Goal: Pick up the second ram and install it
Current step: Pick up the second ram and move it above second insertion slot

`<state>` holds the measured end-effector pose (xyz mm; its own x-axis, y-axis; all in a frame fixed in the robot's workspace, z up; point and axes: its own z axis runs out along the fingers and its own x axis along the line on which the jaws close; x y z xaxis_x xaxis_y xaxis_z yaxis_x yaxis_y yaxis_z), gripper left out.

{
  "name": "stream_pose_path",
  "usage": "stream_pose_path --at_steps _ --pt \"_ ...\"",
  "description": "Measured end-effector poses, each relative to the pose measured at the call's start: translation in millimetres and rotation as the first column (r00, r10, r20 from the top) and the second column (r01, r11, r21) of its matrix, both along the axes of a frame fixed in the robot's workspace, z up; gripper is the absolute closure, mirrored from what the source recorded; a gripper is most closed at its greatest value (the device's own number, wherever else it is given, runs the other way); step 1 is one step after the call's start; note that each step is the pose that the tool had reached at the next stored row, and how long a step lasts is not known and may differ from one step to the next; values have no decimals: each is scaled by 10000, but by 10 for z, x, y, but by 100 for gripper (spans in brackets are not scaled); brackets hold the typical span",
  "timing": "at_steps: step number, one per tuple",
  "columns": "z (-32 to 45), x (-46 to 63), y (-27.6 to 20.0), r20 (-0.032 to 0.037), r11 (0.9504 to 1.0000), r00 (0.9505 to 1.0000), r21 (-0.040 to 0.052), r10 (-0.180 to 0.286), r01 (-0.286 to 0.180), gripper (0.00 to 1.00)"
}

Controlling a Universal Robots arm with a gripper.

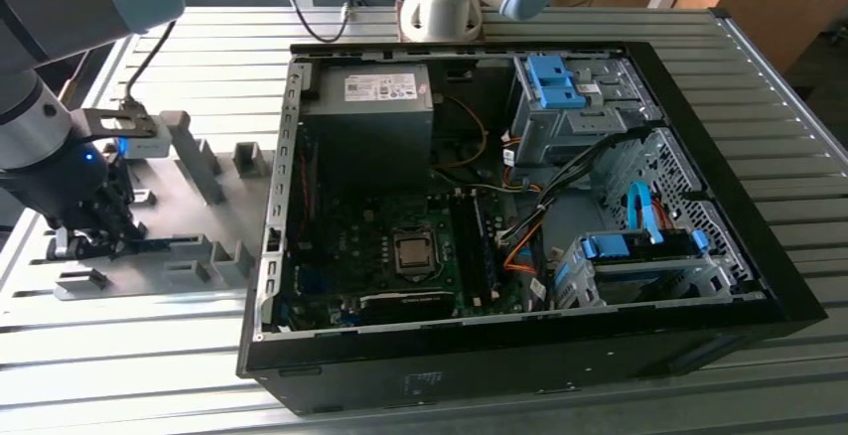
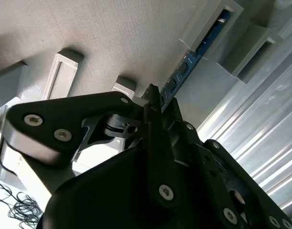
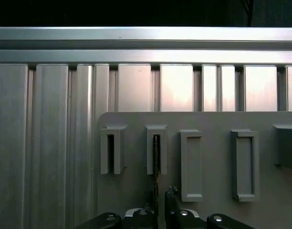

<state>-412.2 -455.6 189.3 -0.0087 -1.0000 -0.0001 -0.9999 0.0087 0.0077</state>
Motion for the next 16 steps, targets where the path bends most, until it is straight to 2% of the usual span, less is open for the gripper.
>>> stream_pose_path --at_steps 2,3,8,16 --pt "-2 0 0 2 10000 10000 1 0 0 76" --pt "-3 0 0 2 10000 10000 1 0 0 83" --pt "-4 0 0 2 10000 10000 1 0 0 86" --pt "-5 0 -2 3 10000 10000 -30 29 -29 86"
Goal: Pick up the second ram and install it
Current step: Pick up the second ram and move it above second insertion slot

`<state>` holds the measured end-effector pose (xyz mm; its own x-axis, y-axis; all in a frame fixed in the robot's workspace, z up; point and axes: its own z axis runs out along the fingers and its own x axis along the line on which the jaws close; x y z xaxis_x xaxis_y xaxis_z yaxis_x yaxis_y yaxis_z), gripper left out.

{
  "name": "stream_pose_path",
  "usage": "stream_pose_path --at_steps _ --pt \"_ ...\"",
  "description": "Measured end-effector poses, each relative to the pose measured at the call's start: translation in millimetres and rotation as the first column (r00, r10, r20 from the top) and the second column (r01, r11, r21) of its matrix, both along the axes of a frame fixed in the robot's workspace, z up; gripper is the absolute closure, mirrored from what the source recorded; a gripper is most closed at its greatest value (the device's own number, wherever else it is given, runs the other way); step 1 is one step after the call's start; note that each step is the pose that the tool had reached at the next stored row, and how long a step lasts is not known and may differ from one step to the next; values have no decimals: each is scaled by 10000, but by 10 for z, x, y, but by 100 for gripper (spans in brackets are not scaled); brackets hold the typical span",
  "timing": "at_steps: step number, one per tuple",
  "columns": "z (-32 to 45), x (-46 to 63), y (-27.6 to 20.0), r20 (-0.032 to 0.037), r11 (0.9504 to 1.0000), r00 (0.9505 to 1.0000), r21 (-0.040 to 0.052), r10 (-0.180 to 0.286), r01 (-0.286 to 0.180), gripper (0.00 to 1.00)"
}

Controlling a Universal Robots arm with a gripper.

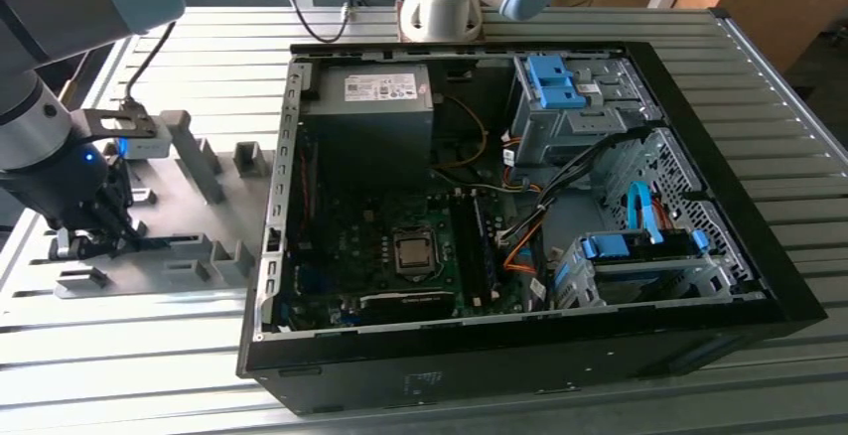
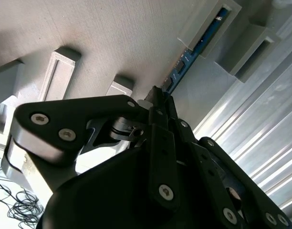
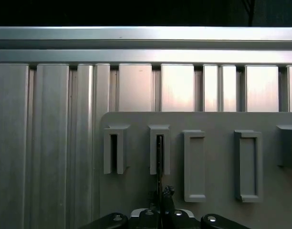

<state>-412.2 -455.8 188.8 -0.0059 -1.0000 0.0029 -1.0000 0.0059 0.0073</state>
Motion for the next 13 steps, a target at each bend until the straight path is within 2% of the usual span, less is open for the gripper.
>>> stream_pose_path --at_steps 9,13 --pt "5 0 -1 0 10000 10000 -2 29 -29 86" --pt "36 0 -1 -1 10000 10000 -3 29 -29 86"
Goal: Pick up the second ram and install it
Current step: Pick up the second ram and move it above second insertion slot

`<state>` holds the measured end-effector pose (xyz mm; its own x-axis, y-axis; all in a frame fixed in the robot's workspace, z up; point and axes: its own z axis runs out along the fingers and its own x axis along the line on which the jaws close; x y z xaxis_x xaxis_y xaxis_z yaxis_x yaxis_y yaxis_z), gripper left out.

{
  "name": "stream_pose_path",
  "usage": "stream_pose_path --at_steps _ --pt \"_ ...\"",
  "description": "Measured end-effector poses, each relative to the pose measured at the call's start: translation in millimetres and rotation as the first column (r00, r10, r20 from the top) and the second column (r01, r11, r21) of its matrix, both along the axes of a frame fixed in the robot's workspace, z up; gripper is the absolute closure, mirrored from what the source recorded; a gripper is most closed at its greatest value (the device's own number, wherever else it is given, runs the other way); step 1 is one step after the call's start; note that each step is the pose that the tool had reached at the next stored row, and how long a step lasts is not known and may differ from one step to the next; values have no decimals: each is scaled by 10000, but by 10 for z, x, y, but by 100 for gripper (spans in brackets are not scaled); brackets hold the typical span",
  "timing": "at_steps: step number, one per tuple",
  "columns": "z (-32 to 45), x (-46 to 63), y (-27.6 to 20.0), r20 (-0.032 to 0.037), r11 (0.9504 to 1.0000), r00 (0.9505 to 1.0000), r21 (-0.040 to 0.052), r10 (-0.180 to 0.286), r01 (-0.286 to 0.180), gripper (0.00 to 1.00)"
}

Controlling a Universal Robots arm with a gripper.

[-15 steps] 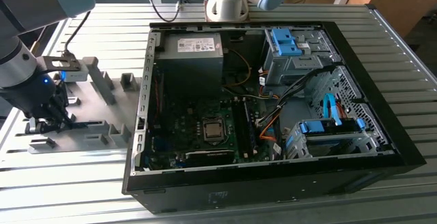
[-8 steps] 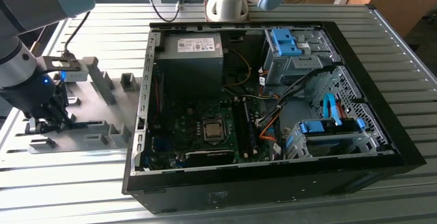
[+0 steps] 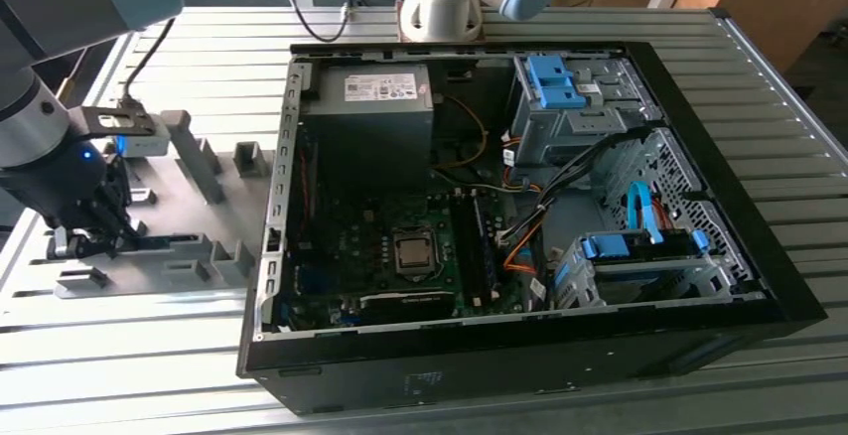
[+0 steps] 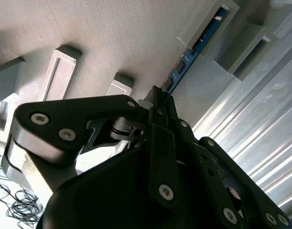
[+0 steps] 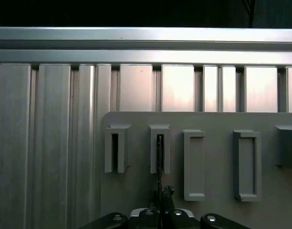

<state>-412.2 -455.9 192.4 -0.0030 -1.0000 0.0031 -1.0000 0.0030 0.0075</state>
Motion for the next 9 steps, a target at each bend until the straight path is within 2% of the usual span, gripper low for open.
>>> stream_pose_path --at_steps 9 --pt "117 0 0 0 10000 10000 0 0 0 86"
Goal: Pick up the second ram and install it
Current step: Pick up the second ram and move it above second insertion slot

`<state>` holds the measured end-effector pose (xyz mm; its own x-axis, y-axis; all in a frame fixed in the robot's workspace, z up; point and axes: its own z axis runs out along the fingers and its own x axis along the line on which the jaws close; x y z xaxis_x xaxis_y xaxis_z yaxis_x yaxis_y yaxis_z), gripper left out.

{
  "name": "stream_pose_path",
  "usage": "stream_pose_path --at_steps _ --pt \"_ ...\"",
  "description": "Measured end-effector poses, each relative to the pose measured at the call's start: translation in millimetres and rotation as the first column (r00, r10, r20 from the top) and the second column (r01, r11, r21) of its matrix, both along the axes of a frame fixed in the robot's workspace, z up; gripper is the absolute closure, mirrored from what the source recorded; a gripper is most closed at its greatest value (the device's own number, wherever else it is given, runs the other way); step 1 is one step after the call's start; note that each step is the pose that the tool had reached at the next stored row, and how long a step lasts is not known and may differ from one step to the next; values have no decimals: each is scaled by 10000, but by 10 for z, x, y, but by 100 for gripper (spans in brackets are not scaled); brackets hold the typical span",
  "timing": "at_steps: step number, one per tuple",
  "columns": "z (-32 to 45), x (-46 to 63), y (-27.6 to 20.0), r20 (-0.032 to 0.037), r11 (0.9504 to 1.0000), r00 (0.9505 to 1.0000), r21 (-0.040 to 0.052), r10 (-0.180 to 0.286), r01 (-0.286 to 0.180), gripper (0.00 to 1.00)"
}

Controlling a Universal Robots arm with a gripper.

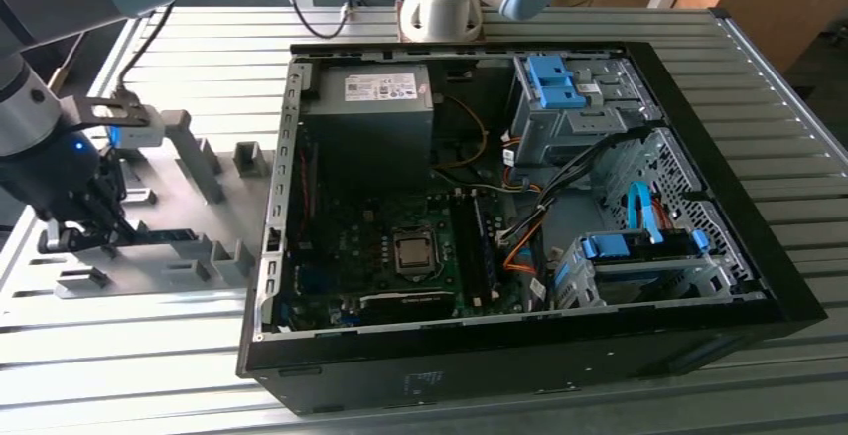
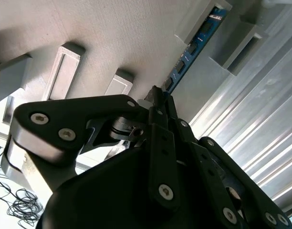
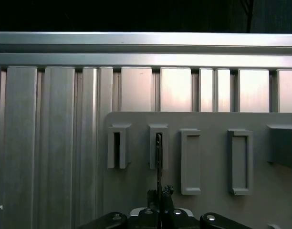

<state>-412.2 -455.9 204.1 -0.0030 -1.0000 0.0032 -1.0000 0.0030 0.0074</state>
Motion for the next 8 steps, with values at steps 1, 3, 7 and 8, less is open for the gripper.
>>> stream_pose_path --at_steps 1,3,7,8 --pt "13 0 0 0 10000 10000 0 0 0 86" --pt "36 0 0 0 10000 10000 -1 0 0 86" --pt "45 0 0 3 10000 10000 1 0 0 86" --pt "48 0 0 0 10000 10000 -1 0 0 86"
